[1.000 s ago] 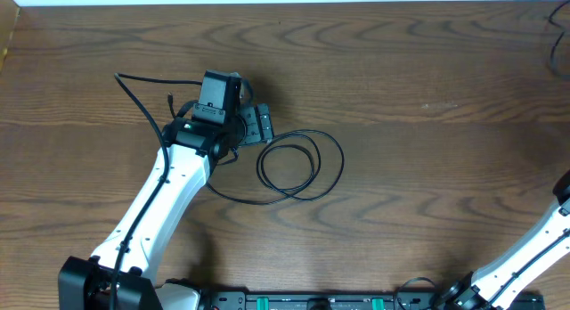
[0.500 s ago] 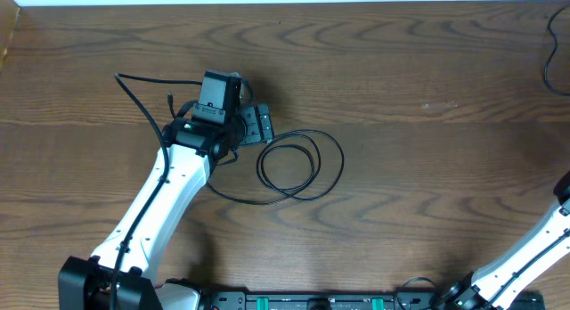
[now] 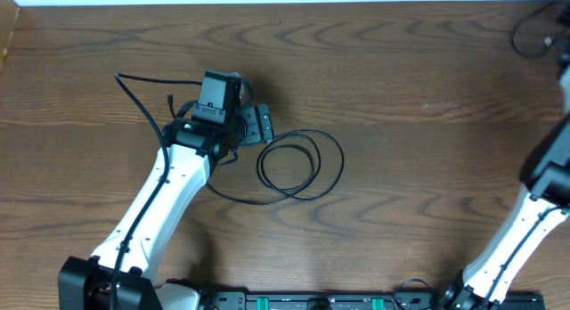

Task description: Untangle cables

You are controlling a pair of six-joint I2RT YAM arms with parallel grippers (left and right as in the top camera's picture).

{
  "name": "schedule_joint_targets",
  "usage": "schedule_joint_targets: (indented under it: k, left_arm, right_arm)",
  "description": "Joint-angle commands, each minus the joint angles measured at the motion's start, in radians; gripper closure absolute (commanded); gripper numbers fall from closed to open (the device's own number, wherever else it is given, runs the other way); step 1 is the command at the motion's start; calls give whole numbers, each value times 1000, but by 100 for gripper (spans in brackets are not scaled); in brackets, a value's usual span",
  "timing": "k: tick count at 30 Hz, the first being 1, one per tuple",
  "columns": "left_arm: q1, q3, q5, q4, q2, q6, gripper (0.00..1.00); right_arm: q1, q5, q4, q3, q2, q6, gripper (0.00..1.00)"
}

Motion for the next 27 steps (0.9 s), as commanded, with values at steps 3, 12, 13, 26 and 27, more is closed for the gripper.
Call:
schedule_joint_targets:
  k: [3, 12, 13, 26, 27]
  left_arm:
    - [2, 11, -2, 1, 4, 6, 7]
    - [2, 11, -2, 0, 4, 6, 7]
    - [2, 11, -2, 1, 4, 6, 7]
    - [2, 11, -2, 1, 4, 6, 7]
    - [2, 11, -2, 1, 4, 6, 7]
  right_arm:
    - [39, 310, 155, 32, -10, -337, 99]
    - [-101, 356, -16, 32, 23, -227, 84]
    - [-115, 356, -82, 32, 30, -181, 55]
    - [7, 317, -703, 32, -180, 55, 1]
    - [32, 292, -735, 32, -225, 62, 1]
